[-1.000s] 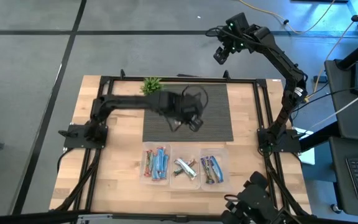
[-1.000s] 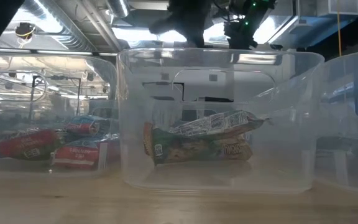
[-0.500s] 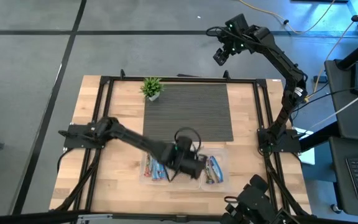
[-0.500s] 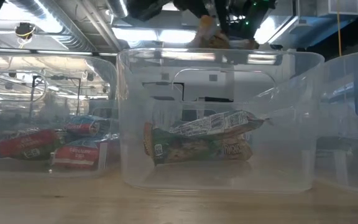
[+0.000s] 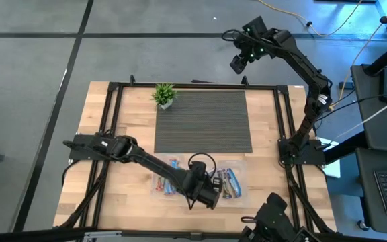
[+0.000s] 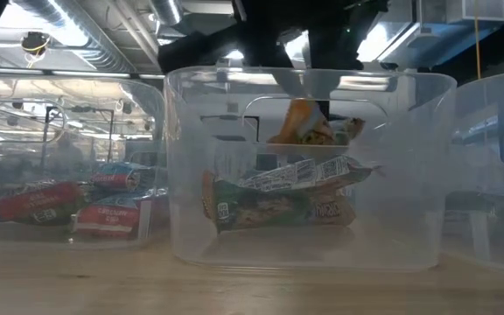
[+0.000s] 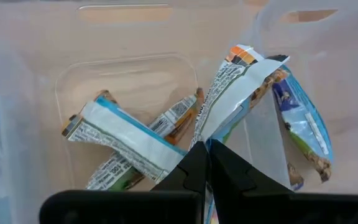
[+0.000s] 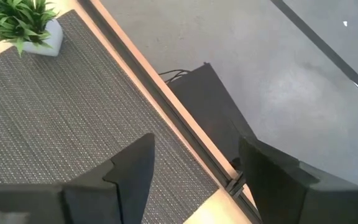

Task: Pick and place Granola Bars by type
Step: Put the yellow granola bar into the middle transparent bin, then return to Home Position

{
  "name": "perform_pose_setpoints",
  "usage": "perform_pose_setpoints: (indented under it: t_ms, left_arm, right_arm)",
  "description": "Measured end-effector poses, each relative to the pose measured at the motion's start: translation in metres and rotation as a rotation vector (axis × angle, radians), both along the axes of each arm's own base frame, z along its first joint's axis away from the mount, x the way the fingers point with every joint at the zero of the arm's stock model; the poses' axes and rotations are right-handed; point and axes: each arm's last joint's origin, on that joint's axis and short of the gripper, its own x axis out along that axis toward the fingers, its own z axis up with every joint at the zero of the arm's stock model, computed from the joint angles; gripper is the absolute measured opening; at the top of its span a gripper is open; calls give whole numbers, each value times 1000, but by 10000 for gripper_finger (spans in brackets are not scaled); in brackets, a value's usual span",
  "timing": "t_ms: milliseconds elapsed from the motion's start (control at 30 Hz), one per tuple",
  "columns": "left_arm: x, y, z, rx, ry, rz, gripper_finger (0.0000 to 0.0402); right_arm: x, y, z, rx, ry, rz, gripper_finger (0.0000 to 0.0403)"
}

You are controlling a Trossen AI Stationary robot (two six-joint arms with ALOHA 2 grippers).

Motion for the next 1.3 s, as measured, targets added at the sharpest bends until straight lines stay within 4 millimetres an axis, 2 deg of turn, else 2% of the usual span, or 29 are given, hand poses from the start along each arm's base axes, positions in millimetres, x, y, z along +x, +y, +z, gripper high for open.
perform_pose_setpoints:
  t_ms: [267,533,600,700,833,900,1033,1200,1300]
  left_arm:
    - [2,5,-3,13,17,-5,17]
    - [-1,6,4,-7,46,-51,87]
    - [-6,9,15,-17,69,-81,100]
    - [-24,19,44,83,104,-95,112]
    - [-55,36,85,297,166,-114,115]
    - [-66,49,103,383,181,-112,114]
    - [-76,91,133,495,241,-145,112]
    - [-69,154,151,574,346,-249,115]
    - [-62,195,157,577,382,-350,115]
  right_arm:
    - [-1,1,-1,10,11,2,234]
    - [-1,1,-1,17,17,0,234]
    - [-1,1,-1,9,24,16,234]
    - [-2,2,-2,10,31,41,234]
    - [-5,12,-1,185,-76,153,234]
    - [-5,17,5,232,-175,248,234]
    - [2,25,17,226,-323,394,234]
    - [33,29,28,24,-405,435,234]
    - [49,32,28,-52,-406,426,234]
